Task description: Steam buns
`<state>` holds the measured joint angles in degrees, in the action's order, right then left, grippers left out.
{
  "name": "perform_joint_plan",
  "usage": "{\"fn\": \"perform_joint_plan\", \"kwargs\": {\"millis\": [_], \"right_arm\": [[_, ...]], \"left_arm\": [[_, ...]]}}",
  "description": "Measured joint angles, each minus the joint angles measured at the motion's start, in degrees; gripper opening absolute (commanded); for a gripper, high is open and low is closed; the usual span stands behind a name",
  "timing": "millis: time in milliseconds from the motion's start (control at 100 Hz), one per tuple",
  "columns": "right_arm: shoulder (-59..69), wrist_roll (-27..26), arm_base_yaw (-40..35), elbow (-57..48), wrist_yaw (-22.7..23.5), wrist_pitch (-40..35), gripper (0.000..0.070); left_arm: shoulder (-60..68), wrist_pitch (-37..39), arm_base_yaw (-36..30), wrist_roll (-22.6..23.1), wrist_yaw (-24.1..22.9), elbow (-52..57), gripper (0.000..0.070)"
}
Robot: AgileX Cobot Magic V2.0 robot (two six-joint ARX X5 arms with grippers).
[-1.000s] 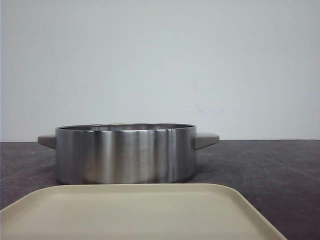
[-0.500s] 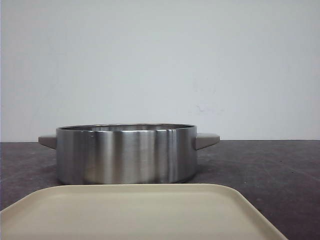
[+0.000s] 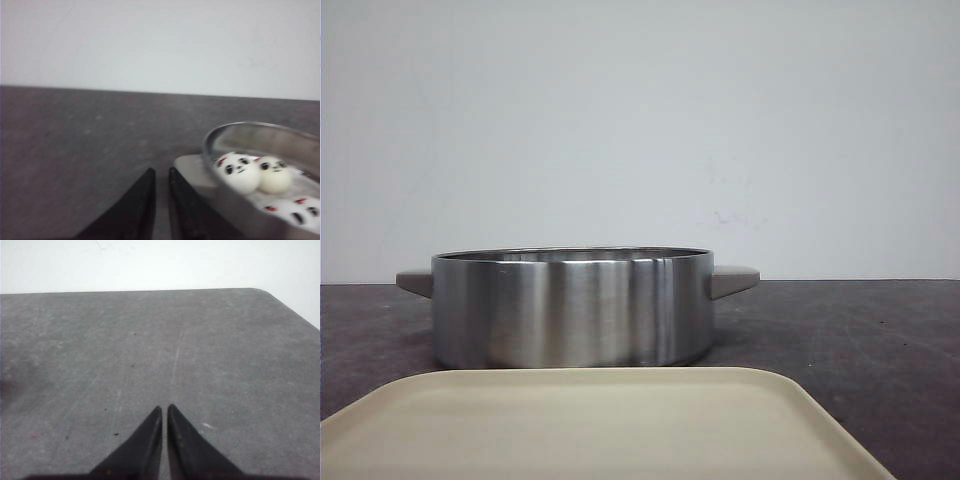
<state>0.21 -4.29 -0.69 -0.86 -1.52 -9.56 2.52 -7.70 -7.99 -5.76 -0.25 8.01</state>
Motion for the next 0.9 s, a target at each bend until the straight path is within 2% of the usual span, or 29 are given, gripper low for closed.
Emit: {"fn": "perform_joint_plan", "kwargs": {"millis": [170,470,900], "right_arm": [[0.0,0.0,0.0,0.0,0.0,0.0,0.0012],[0.0,0.0,0.0,0.0,0.0,0.0,0.0012],[0.0,0.0,0.0,0.0,0.0,0.0,0.0012]], "left_arm": [[-0.4,0.8,4.9,1.0,-0.1,-4.8,0.0000],[-2.1,-2.8,9.1,7.8,-2.8,-6.2,0.0000],[-2.3,-2.8,9.4,7.9,-2.7,-6.2,0.0000]]}}
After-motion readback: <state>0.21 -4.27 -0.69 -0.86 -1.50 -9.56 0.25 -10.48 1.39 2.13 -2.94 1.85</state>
